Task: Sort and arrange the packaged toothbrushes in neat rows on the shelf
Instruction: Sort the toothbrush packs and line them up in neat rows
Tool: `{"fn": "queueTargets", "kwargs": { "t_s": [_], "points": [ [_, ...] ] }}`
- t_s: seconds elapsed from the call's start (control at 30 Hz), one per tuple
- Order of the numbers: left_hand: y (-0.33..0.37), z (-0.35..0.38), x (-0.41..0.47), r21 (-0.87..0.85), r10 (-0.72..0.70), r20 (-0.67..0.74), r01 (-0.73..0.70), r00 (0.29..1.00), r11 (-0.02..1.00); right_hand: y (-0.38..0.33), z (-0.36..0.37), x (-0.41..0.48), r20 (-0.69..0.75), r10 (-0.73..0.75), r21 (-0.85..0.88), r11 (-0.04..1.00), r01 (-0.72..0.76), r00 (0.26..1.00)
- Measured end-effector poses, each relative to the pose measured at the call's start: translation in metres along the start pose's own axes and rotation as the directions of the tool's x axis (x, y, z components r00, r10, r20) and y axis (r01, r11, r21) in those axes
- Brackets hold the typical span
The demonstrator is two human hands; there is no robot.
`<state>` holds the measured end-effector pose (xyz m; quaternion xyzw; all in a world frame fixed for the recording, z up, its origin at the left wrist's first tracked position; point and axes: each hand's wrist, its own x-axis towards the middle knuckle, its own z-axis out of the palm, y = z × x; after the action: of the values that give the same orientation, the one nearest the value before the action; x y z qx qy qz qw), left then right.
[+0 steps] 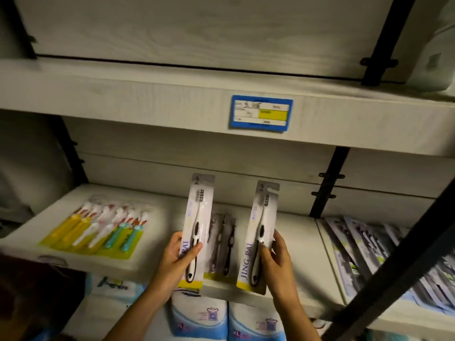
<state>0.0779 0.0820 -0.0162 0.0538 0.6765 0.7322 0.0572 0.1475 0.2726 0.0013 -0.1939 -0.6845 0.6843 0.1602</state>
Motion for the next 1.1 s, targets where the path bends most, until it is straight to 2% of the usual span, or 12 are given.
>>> {"fn": "queueTargets", "kwargs": {
  "t_s": [0.17, 0.37, 0.5, 0.67, 0.77, 0.9, 0.93, 1.03, 1.1],
  "points": [
    [-0.001, -0.076, 0.025, 0.011, -0.004, -0.011, 0.004, 1.000, 1.000, 0.008, 0.069, -0.003, -0.030, -0.001, -0.067, 0.998, -0.001, 1.000],
    [0.007, -0.152, 0.049, 0.077, -0.008, 0.059, 0.003, 0.998, 0.997, 0.013, 0.160, 0.000, -0.110, 0.092, -0.196, 0.974, -0.113, 0.990],
    [0.013, -0.178, 0.054, 0.064, -0.043, 0.117, 0.035, 0.992, 0.997, 0.007, 0.199, 0.012, -0.096, 0.115, -0.399, 0.905, -0.145, 0.989],
    [0.018, -0.190, 0.065, 0.054, -0.060, 0.159, 0.052, 0.986, 0.997, 0.008, 0.232, 0.033, -0.090, 0.177, -0.516, 0.833, -0.198, 0.980],
    [0.018, -0.195, 0.074, 0.038, -0.076, 0.160, 0.071, 0.984, 0.997, 0.017, 0.239, 0.039, -0.101, 0.226, -0.653, 0.719, -0.236, 0.969],
    [0.029, -0.193, 0.080, 0.026, -0.063, 0.165, 0.059, 0.984, 0.998, 0.028, 0.241, 0.036, -0.138, 0.232, -0.743, 0.619, -0.256, 0.963],
    [0.033, -0.191, 0.081, 0.014, -0.057, 0.159, 0.055, 0.986, 0.998, 0.031, 0.241, 0.036, -0.144, 0.197, -0.792, 0.564, -0.232, 0.970],
    [0.041, -0.187, 0.082, -0.001, -0.042, 0.166, 0.042, 0.985, 0.999, 0.038, 0.242, 0.036, -0.106, 0.089, -0.944, 0.305, -0.128, 0.990],
    [0.042, -0.185, 0.082, 0.004, -0.046, 0.178, 0.047, 0.983, 0.999, 0.043, 0.243, 0.036, -0.082, 0.076, -0.975, 0.198, -0.096, 0.994]
  ]
}}
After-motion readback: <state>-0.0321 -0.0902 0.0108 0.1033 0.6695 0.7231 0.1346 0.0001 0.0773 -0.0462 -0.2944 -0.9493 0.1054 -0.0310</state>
